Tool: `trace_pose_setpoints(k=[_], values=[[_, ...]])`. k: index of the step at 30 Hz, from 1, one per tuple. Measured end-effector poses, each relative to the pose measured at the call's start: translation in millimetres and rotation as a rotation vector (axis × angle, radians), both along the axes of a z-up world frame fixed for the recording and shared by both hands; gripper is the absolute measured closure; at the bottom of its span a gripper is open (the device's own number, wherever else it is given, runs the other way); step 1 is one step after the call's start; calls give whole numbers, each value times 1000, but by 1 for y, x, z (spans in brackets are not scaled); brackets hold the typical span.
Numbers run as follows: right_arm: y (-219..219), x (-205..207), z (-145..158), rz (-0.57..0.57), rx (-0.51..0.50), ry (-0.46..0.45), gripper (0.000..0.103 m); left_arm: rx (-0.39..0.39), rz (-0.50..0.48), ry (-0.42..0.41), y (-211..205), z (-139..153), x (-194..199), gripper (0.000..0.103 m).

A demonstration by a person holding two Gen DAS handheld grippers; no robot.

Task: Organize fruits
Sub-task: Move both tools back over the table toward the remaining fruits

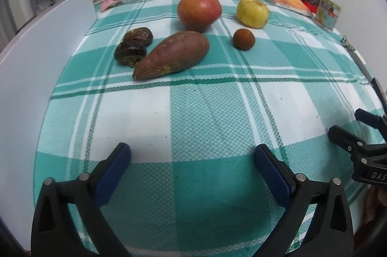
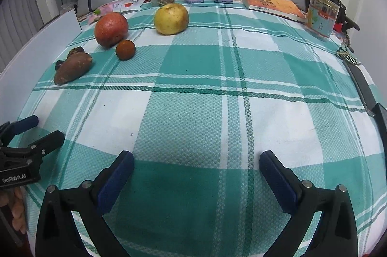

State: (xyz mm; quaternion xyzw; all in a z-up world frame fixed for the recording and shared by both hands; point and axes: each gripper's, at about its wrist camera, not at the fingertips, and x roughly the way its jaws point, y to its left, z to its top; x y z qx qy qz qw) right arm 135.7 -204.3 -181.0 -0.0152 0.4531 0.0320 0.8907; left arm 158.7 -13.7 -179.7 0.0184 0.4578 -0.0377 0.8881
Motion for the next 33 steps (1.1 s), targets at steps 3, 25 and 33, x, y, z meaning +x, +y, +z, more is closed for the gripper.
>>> trace_pose_setpoints(k=[3,25,33], values=[[3,0,-1,-3,-17,-1,0,1,0,-2,0,0,-1,0],[2,1,-2,-4,-14,0,0,2,0,-3,1,-1,0,0],[1,1,-2,-5,-14,-1,0,2,0,-4,0,-1,0,0]])
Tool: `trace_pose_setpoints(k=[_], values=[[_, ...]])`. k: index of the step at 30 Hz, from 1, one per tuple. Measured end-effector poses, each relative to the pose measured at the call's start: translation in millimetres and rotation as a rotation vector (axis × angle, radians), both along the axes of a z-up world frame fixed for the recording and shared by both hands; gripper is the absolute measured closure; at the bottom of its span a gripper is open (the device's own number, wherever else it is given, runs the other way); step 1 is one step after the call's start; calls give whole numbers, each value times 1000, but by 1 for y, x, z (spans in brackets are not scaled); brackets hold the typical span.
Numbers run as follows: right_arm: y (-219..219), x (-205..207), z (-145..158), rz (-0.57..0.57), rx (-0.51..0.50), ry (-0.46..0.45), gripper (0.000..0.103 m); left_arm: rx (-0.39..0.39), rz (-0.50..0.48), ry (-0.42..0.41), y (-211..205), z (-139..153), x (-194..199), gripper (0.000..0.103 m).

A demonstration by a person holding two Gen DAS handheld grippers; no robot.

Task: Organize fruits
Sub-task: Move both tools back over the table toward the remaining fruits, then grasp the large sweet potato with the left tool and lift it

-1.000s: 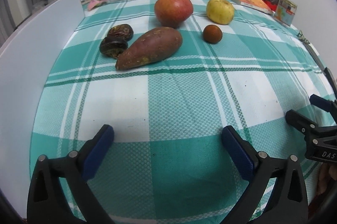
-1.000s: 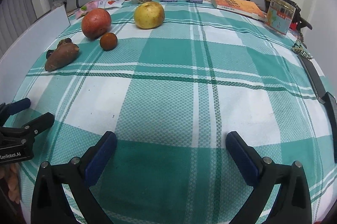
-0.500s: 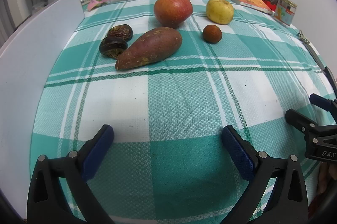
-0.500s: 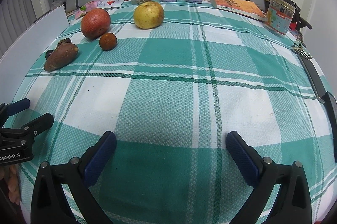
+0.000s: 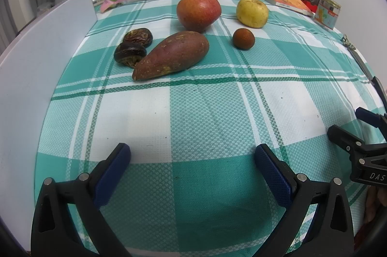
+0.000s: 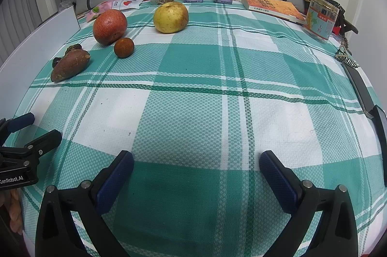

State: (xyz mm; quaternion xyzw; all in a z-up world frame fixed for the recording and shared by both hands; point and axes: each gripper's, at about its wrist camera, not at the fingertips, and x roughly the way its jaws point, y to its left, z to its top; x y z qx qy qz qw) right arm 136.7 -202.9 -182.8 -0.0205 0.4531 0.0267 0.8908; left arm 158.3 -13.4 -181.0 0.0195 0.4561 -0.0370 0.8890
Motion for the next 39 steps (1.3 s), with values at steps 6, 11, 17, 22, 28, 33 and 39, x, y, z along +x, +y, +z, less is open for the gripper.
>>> trace_pose_setpoints(k=[6,11,17,22,28,33,39], values=[[0,0,0,0,0,0,0,0,0,0,0,0,0,0],[0,0,0,0,0,0,0,0,1,-1,0,-1,-1,0],[0,0,0,0,0,0,0,-6,-2,-1,0,-1,-1,0],[0,0,0,0,0,0,0,-41,-20,10,5,1,-1,1],[0,0,0,0,0,0,0,5,-132,16,5,36,46,3],[0,1,0,0,1,1,0,86,-216,28,-12,38,98,3],[0,1,0,0,1,0,0,48,-294,98,-16,32,95,17]])
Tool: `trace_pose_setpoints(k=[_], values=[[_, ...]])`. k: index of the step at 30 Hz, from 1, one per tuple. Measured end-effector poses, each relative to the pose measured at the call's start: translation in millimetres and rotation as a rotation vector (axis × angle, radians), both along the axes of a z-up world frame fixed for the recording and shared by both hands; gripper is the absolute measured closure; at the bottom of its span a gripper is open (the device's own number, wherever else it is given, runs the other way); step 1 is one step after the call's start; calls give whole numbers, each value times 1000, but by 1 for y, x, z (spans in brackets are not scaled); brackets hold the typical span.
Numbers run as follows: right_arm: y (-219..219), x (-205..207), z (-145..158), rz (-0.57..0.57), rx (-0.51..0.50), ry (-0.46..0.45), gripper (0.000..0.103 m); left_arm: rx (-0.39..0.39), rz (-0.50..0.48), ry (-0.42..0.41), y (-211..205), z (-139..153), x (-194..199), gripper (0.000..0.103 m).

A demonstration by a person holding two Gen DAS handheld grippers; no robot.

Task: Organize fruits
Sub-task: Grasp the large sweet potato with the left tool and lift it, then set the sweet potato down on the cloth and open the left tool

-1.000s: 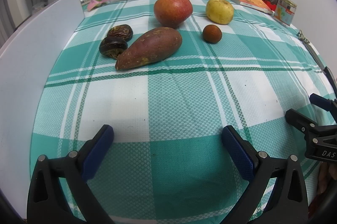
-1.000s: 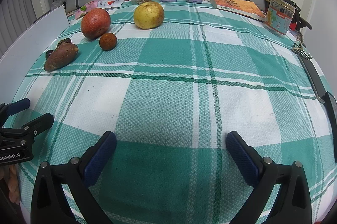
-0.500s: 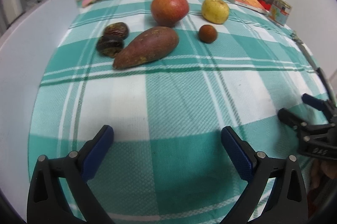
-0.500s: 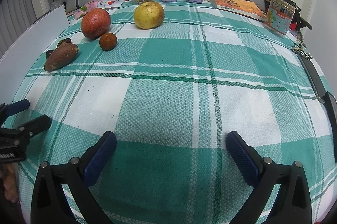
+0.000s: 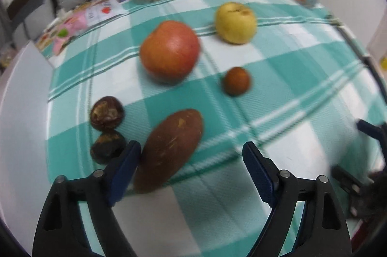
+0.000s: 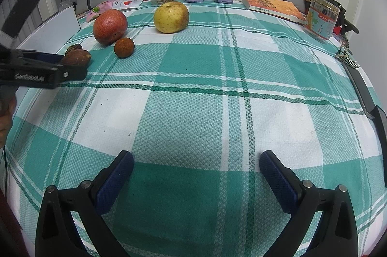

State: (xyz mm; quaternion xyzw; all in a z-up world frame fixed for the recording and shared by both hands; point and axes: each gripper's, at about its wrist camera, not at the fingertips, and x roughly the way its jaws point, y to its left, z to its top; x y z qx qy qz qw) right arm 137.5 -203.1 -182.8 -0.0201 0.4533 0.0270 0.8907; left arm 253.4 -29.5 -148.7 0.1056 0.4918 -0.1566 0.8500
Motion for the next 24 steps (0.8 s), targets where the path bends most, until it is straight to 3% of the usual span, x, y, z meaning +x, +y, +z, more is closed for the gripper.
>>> trace_pose_setpoints(k=[3,7,8,9,11,15,18,22,24], values=[[0,0,0,0,-1,0,0,-94,-17,6,12,14,-6,18],[0,0,0,-1,-1,0,0,-40,29,26,14,0,12,21],[0,0,0,0,0,0,0,-16,26,41,11,-7,16,27],[0,0,0,0,0,0,0,2,21,61,8,-14,19,41],[0,0,0,0,0,0,0,0,22,65,6,-19,20,52],[0,0,0,-1,-1,0,0,-15,56,72,9,-16,13,54],[0,0,0,-1,0,0,0,-80,151,84,21,-7,-8,54],[0,0,0,-1,0,0,0,-210,354,111,52,0,-52,54],[0,0,0,-1,0,0,0,-213,409,98,60,-1,-68,54]])
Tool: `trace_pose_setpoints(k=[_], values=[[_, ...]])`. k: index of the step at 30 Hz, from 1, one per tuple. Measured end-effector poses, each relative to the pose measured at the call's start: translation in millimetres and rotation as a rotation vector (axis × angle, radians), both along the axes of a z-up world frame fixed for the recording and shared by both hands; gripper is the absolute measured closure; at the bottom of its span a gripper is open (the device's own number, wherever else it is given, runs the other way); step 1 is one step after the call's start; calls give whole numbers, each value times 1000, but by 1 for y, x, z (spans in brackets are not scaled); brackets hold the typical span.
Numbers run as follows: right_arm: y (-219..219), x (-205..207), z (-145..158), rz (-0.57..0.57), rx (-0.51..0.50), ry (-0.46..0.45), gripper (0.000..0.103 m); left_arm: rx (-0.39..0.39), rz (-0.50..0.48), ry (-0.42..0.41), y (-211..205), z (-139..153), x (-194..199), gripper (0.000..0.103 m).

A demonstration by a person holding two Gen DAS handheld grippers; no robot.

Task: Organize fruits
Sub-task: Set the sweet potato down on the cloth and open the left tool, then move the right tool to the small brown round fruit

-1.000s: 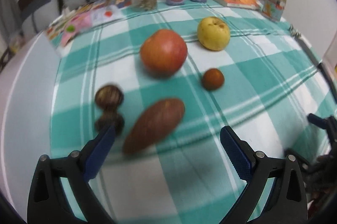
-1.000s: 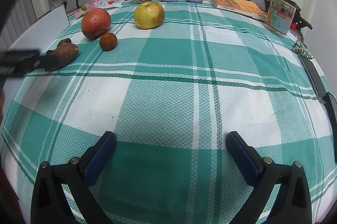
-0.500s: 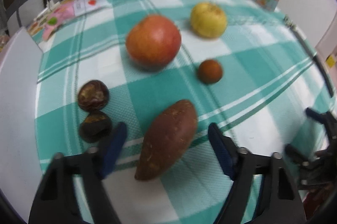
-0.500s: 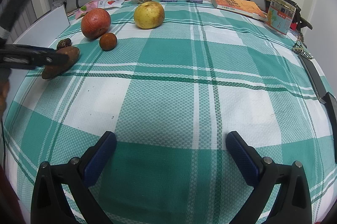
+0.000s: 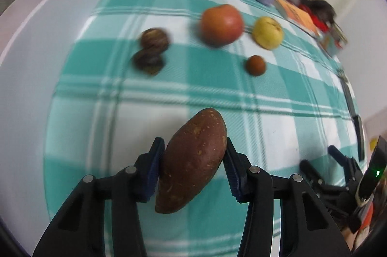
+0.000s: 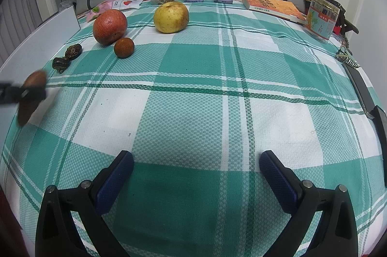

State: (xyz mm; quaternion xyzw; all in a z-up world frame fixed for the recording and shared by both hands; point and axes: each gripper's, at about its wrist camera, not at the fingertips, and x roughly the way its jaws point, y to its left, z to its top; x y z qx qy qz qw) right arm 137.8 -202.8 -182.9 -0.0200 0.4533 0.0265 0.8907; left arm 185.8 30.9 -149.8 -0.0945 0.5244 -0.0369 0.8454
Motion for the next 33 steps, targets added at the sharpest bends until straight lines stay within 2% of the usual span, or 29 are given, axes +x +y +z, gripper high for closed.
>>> trace_pose_setpoints(k=[3,5,7,8,9,11,14,18,33], values=[[0,0,0,0,0,0,0,56,56,-31,5,-9,-12,53],[0,0,0,0,0,0,0,57,88,-21,10,-20,-14,53],[0,0,0,1,0,0,0,56,91,-75,10,-20,-20,38],[0,0,0,0,0,0,0,78,87,-79,9,-21,-20,19],[0,0,0,0,0,-1,0,106,80,-79,7,-24,-19,7],[0,0,-1,1,1,-1,0,137,52,-76,5,-29,-20,7],[0,0,0,0,0,-1,0,214,8,-113,-1,-33,-26,3],[0,0,-1,0,0,-2,0,211,15,-151,4,-33,-34,0],[-1,0,0,0,8,3,0,208,7,-162,5,-34,-36,0]])
